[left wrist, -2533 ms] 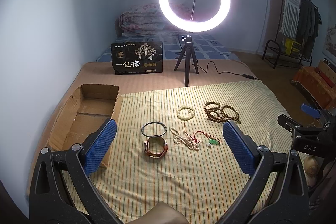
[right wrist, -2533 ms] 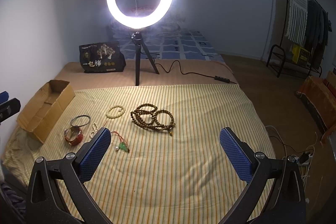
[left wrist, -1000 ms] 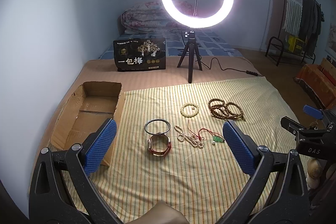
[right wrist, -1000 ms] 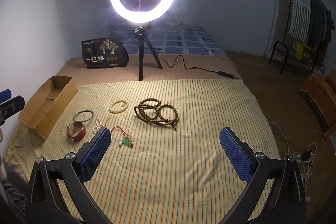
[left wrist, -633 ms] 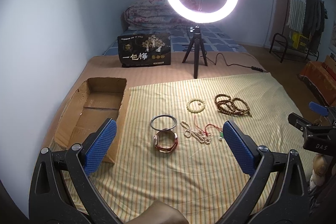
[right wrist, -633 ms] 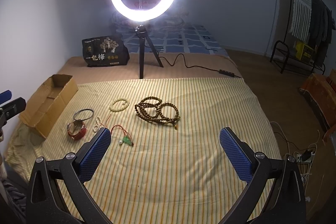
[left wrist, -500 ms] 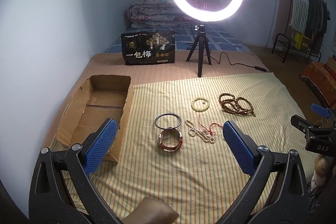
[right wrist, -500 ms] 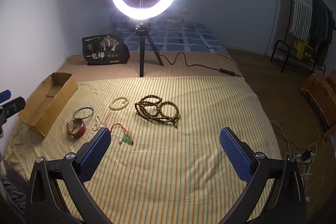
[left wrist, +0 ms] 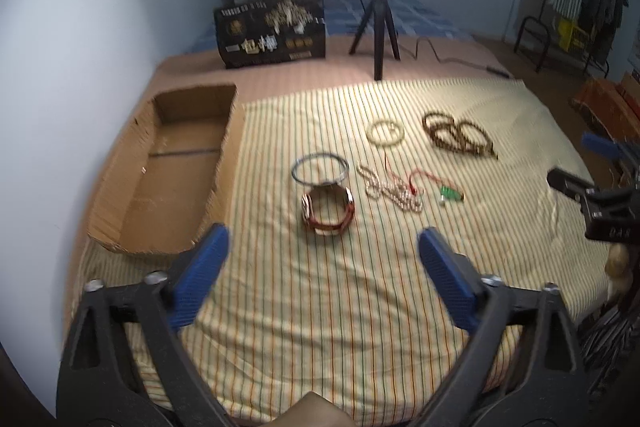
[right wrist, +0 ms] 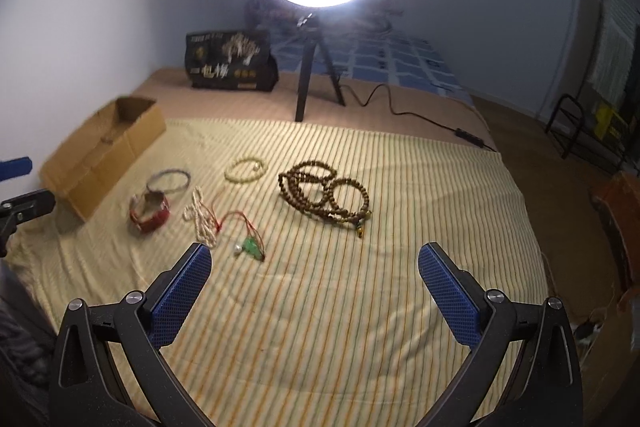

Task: Organize jewelry
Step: 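Grasp the brown watch with the left tool while the right tool grasps the jade pendant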

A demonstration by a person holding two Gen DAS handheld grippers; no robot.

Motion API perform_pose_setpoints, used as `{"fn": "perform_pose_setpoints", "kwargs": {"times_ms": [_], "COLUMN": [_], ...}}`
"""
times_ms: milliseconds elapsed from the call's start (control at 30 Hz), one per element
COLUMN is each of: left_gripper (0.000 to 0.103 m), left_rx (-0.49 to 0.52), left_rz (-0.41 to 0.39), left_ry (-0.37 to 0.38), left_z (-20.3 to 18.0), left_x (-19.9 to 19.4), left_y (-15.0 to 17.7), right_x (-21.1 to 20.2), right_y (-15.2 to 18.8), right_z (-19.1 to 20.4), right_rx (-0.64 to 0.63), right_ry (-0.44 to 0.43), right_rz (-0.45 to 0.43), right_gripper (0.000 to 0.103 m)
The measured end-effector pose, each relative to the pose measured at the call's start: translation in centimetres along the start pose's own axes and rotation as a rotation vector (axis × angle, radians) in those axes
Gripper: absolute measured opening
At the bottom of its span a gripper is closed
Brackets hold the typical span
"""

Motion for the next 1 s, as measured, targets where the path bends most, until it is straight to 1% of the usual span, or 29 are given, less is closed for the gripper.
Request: {"fn": "perform_pose_setpoints", "kwargs": {"times_ms": [133, 233, 300, 367, 400, 467, 500, 567, 633, 667, 700, 733, 867, 1000], "left_gripper": [0.084, 0.084, 0.083, 0.083, 0.083, 0.083, 0.083, 0.083, 0.083, 0.081, 0.075, 0.073, 0.073, 0.073], "left_rx": [-0.009, -0.027, -0.027, -0.025, -0.029, -0.043, -0.052, -0.062, -0.06, -0.058, -0.056, -0.054, -0.068, -0.059], "left_rz": [0.084, 0.134, 0.147, 0.151, 0.157, 0.175, 0.188, 0.211, 0.223, 0.226, 0.229, 0.239, 0.256, 0.254], "left_ry": [0.034, 0.047, 0.049, 0.05, 0.056, 0.064, 0.07, 0.078, 0.07, 0.066, 0.062, 0.059, 0.056, 0.045], "left_z": [-0.4, -0.3, -0.3, -0.4, -0.2, 0.0, 0.1, 0.3, 0.4, 0.4, 0.5, 0.5, 0.7, 0.7], "left_x": [2.6, 4.5, 5.4, 6.2, 6.5, 7.2, 7.8, 8.7, 9.7, 10.0, 10.5, 11.0, 12.4, 13.2], "left_y": [0.7, 0.8, 0.7, 0.4, 0.4, 0.3, 0.3, 0.2, 0.2, 0.1, 0.1, 0.1, 0.1, 0.0], "right_x": [1.4, 2.6, 3.6, 4.7, 5.2, 6.4, 6.9, 8.0, 8.8, 9.2, 9.6, 9.9, 11.2, 12.2], "right_y": [-0.2, -0.1, 0.0, 0.3, 0.5, 0.9, 1.1, 1.4, 1.6, 1.6, 1.7, 1.7, 1.7, 1.8], "right_z": [0.8, 1.4, 1.6, 1.8, 2.0, 2.2, 2.3, 2.4, 2.3, 2.3, 2.3, 2.4, 3.1, 3.7], "right_rx": [-0.094, -0.143, -0.15, -0.157, -0.164, -0.188, -0.197, -0.206, -0.191, -0.181, -0.177, -0.18, -0.214, -0.234], "right_ry": [-0.03, -0.075, -0.111, -0.15, -0.16, -0.174, -0.177, -0.188, -0.22, -0.234, -0.243, -0.249, -0.253, -0.264], "right_rz": [0.029, 0.058, 0.089, 0.128, 0.144, 0.174, 0.19, 0.218, 0.251, 0.264, 0.275, 0.286, 0.311, 0.336], "right_gripper": [0.103, 0.103, 0.101, 0.094, 0.093, 0.085, 0.084, 0.072, 0.07, 0.068, 0.066, 0.061, 0.049, 0.044]}}
Point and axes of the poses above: each gripper's, at about its wrist camera, not at the fingertips, and x roughly the way its jaws point, z to its left, y to its underside, the point moved 3 cm from there along x, roughly the way its jaws point, and after that the axes turned 4 degrees about x, right-handed, at the moved point
